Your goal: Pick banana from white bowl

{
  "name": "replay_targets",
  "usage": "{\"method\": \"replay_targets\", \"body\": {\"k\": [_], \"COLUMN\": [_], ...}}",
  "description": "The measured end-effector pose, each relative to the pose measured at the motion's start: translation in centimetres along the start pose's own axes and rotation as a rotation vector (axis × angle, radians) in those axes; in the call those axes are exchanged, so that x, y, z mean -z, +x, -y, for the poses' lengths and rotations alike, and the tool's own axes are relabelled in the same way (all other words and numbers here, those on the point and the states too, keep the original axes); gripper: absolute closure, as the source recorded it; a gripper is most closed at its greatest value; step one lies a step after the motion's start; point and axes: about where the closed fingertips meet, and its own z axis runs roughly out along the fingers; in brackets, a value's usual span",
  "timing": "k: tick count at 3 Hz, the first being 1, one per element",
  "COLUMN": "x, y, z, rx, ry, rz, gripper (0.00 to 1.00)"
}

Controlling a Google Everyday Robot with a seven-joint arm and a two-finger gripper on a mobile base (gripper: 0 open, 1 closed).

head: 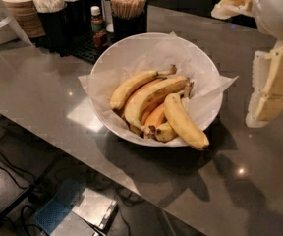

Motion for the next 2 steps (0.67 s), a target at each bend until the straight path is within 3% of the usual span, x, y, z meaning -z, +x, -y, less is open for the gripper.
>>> {"method": "replay_targets", "body": {"k": [1,2], "x": [-0.51,0.16], "y": [-3.3,-3.91], "z": [-0.35,-0.19], "rx": [0.156,0.158], "ry": [-0.023,0.008], "rz": [-0.071,-0.067], "gripper": [0.0,0.0]}}
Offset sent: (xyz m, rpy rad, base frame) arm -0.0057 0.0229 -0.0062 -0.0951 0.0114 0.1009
